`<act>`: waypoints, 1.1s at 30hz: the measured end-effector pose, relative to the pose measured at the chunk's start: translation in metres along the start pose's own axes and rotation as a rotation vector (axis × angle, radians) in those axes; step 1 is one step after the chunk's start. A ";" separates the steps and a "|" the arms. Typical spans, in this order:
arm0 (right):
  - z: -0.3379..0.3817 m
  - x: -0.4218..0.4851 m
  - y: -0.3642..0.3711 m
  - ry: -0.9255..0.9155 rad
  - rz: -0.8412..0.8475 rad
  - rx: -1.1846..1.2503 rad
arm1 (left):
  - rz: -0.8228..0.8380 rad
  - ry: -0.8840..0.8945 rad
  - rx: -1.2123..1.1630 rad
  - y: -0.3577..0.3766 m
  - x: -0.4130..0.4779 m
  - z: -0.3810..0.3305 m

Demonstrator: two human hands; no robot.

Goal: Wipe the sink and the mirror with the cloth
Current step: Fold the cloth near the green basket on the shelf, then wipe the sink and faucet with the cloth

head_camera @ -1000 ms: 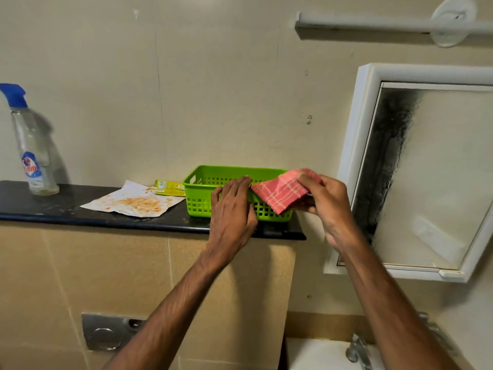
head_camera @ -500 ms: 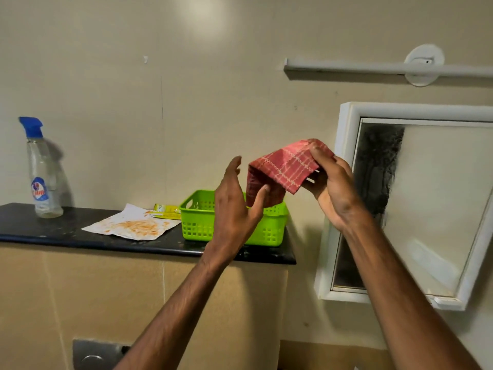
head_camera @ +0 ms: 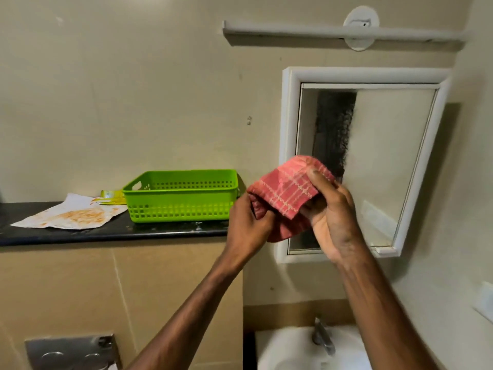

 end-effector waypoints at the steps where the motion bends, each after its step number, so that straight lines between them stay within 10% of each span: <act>1: -0.011 -0.009 -0.010 0.035 -0.020 0.003 | 0.014 -0.023 -0.053 0.009 -0.007 0.008; 16: -0.136 -0.118 -0.101 0.420 -0.308 -0.171 | 0.266 -0.595 -0.489 0.078 -0.100 0.112; 33: -0.177 -0.139 -0.128 0.576 -0.341 -0.596 | 0.403 -0.813 -0.956 0.073 -0.123 0.166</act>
Point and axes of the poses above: each hand's wrist, its own x-axis towards the middle knuckle, its own y-axis out of the palm, z = x × y, the point moved 4 cm from there along x, towards the middle knuckle, and after that the axes turned 14 degrees about z, right-handed, at the moved point
